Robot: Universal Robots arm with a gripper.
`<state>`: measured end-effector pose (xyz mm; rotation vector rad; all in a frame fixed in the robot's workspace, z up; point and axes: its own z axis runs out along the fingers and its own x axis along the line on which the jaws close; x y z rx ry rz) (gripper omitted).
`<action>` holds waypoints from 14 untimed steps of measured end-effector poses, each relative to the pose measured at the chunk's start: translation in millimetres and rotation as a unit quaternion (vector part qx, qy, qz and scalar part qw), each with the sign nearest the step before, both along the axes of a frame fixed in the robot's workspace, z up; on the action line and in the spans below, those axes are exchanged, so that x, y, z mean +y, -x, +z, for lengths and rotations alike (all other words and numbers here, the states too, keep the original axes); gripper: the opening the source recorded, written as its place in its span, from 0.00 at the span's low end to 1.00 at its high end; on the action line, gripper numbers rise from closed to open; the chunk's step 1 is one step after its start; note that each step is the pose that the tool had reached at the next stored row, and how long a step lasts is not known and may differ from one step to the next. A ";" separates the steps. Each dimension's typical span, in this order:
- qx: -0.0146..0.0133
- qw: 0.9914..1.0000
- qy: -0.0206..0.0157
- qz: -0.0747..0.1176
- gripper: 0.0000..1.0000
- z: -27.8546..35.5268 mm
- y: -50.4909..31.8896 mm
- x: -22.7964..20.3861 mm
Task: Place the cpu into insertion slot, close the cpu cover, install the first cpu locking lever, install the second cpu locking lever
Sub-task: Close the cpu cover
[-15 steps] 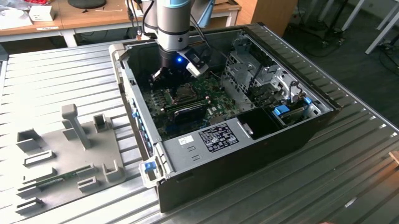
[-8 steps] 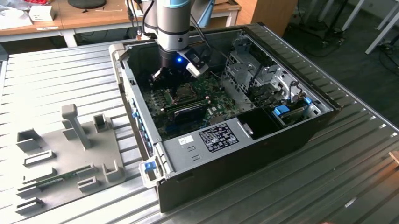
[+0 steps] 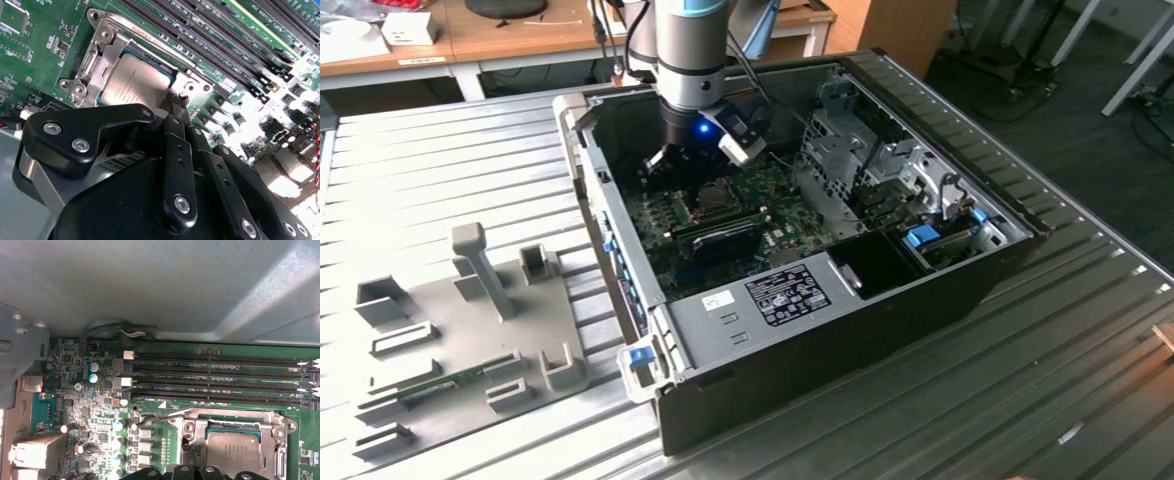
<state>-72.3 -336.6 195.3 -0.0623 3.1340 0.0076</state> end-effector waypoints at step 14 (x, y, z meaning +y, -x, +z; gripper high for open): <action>0.001 1.000 0.001 0.000 0.10 -0.1 0.2 -0.3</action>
